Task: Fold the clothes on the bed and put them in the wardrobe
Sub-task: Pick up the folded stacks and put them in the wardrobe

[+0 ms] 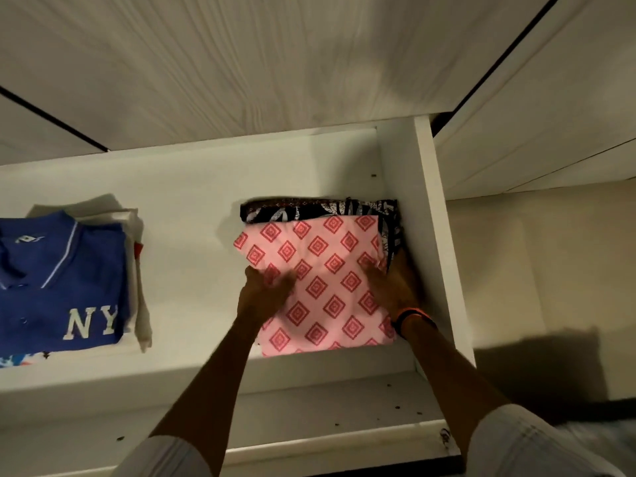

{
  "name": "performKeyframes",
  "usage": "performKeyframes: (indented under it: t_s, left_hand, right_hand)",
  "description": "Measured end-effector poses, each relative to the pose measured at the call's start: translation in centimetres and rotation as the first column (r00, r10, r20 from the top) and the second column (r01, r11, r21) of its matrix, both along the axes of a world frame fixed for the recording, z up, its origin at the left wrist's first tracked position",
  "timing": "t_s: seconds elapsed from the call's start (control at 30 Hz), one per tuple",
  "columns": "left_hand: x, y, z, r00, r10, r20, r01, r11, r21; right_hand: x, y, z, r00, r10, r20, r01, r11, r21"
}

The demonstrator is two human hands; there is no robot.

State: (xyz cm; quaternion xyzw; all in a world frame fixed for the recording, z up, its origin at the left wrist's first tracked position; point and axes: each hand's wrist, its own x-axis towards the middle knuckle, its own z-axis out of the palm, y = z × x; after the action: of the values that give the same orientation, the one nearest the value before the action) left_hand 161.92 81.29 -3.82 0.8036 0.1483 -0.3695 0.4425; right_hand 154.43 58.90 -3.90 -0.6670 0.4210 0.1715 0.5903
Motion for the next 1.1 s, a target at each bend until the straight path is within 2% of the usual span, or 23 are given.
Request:
performKeyframes:
  t_s: [0.03, 0.07, 0.1, 0.17, 0.23, 0.3, 0.37, 0.47, 0.53, 0.63, 0.8, 0.97, 1.1]
  left_hand:
    - [-0.1, 0.0, -0.6, 0.999, -0.027, -0.035, 0.029, 0.998, 0.05]
    - [-0.1, -0.3, -0.5, 0.998, -0.02, -0.054, 0.025, 0.996, 0.086]
    - [-0.3, -0.7, -0.2, 0.998, 0.009, -0.064, -0.002, 0.993, 0.115]
    - [-0.7, -1.2, 0.7, 0.999, 0.048, -0.013, -0.044, 0.978, 0.202]
    - [-1.2, -1.3, 1.0, 0.974, -0.075, 0.213, -0.007, 0.933, 0.36]
    - [-1.7, -1.5, 1.0, 0.861, -0.299, 0.412, 0.096, 0.891, 0.444]
    - [-2.0, -2.2, 0.5, 0.732, -0.478, 0.486, 0.227, 0.843, 0.488]
    - [-2.8, -2.6, -1.0, 0.584, -0.702, 0.407, 0.434, 0.694, 0.575]
    - [-3.0, -2.5, -2.4, 0.576, -0.752, 0.321, 0.519, 0.64, 0.567]
    - [-2.7, -2.1, -4.3, 0.59, -0.763, 0.264, 0.557, 0.622, 0.55]
    - [-2.7, -1.9, -6.0, 0.592, -0.76, 0.269, 0.558, 0.627, 0.543]
    - [-2.9, -1.8, -6.2, 0.595, -0.75, 0.291, 0.541, 0.641, 0.545]
    - [-2.5, -1.8, -5.4, 0.591, -0.763, 0.262, 0.579, 0.627, 0.521]
  right_hand:
    - [-0.1, 0.6, -0.3, 0.998, 0.056, -0.035, -0.058, 0.997, -0.046]
    - [0.0, 1.1, -0.6, 0.99, 0.121, -0.066, -0.13, 0.978, -0.164]
    - [0.1, 1.4, -1.1, 0.977, 0.197, -0.077, -0.211, 0.917, -0.337]
    - [0.5, 2.4, -0.3, 0.922, 0.368, -0.118, -0.36, 0.708, -0.607]
    - [0.8, 2.9, 0.4, 0.854, 0.515, -0.08, -0.429, 0.607, -0.669]
    - [0.5, 2.9, 0.5, 0.776, 0.624, -0.086, -0.498, 0.524, -0.691]
    - [-0.1, 2.2, -0.5, 0.711, 0.688, -0.148, -0.572, 0.442, -0.691]
    - [-0.6, 1.7, -1.8, 0.661, 0.71, -0.243, -0.661, 0.397, -0.637]
    - [-0.7, 1.6, -2.4, 0.639, 0.718, -0.275, -0.682, 0.363, -0.635]
    - [-0.7, 1.4, -3.5, 0.631, 0.72, -0.289, -0.688, 0.346, -0.638]
    - [-0.7, 1.6, -4.7, 0.646, 0.715, -0.267, -0.674, 0.37, -0.64]
    - [-0.8, 1.7, -5.2, 0.652, 0.716, -0.249, -0.651, 0.362, -0.667]
    - [-0.5, 1.5, -4.5, 0.625, 0.725, -0.29, -0.697, 0.35, -0.627]
